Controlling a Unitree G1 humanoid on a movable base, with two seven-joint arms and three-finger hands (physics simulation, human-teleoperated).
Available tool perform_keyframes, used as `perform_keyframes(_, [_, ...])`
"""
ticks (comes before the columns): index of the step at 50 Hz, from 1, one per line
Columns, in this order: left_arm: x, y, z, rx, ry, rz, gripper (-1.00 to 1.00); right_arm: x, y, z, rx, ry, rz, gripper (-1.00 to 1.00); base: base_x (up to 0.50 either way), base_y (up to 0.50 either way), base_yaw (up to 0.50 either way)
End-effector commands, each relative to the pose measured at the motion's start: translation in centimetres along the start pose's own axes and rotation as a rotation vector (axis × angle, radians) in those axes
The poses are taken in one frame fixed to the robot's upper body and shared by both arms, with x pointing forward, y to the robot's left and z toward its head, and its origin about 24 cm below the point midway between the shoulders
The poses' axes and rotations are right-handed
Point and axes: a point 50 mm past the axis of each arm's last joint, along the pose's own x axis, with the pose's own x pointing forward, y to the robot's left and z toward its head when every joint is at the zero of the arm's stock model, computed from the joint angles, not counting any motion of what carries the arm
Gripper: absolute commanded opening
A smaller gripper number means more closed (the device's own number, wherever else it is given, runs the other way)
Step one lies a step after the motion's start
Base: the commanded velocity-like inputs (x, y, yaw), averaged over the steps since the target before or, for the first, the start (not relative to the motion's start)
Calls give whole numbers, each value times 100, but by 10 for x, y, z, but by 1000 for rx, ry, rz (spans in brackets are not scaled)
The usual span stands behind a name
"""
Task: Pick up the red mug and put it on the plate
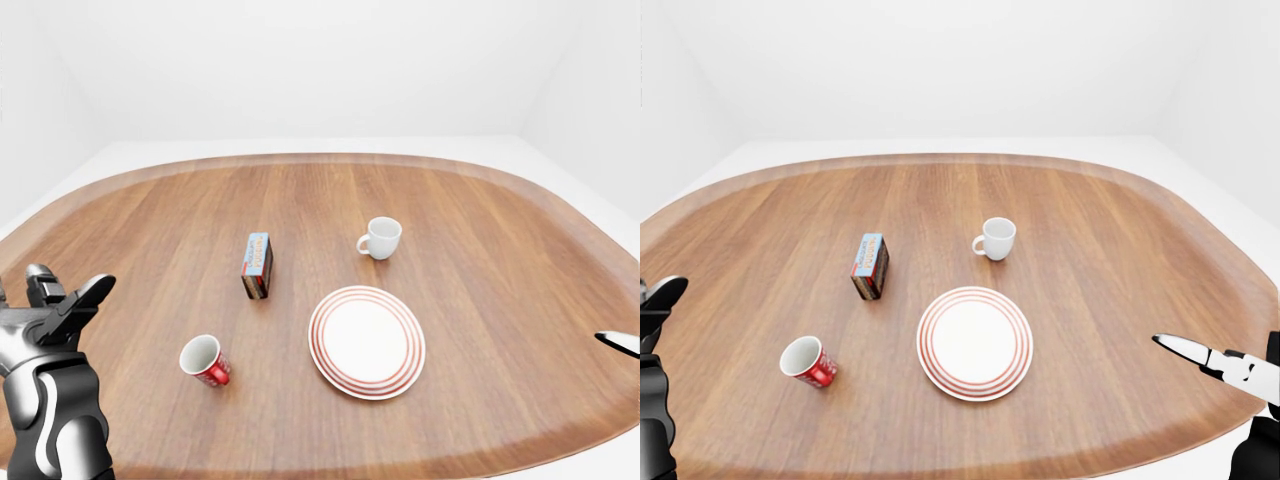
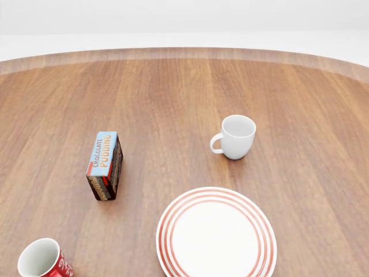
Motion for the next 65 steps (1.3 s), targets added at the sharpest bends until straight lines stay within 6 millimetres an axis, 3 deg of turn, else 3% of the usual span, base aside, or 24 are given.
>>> perform_keyframes(1, [0,1,0,4,2,3,100,0,0,0,-1,2,-3,100,33,0,0])
perform_keyframes(12, [0,1,-2,7,8,3,100,-2,5,-1,-14,9,28,100,8,2,0])
perform_keyframes(38, [0,2,-1,5,5,2,100,-3,15,-6,0,31,95,100,0,47,0])
perform_keyframes(43, [0,2,0,4,3,2,100,-5,42,-15,-29,72,244,100,0,0,0])
perform_keyframes(44, [-3,-2,2,1,-9,-9,100,-34,155,-50,-4,222,626,100,0,0,0])
perform_keyframes(45, [-3,-3,4,-2,-15,-10,100,-39,163,-55,-5,245,651,100,0,0,0])
perform_keyframes(52, [-3,-2,4,-2,-15,-10,100,-44,171,-56,2,250,679,100,0,0,0])
perform_keyframes(65, [-4,-2,4,-2,-15,-11,100,-59,209,-48,32,212,808,100,0,0,0])
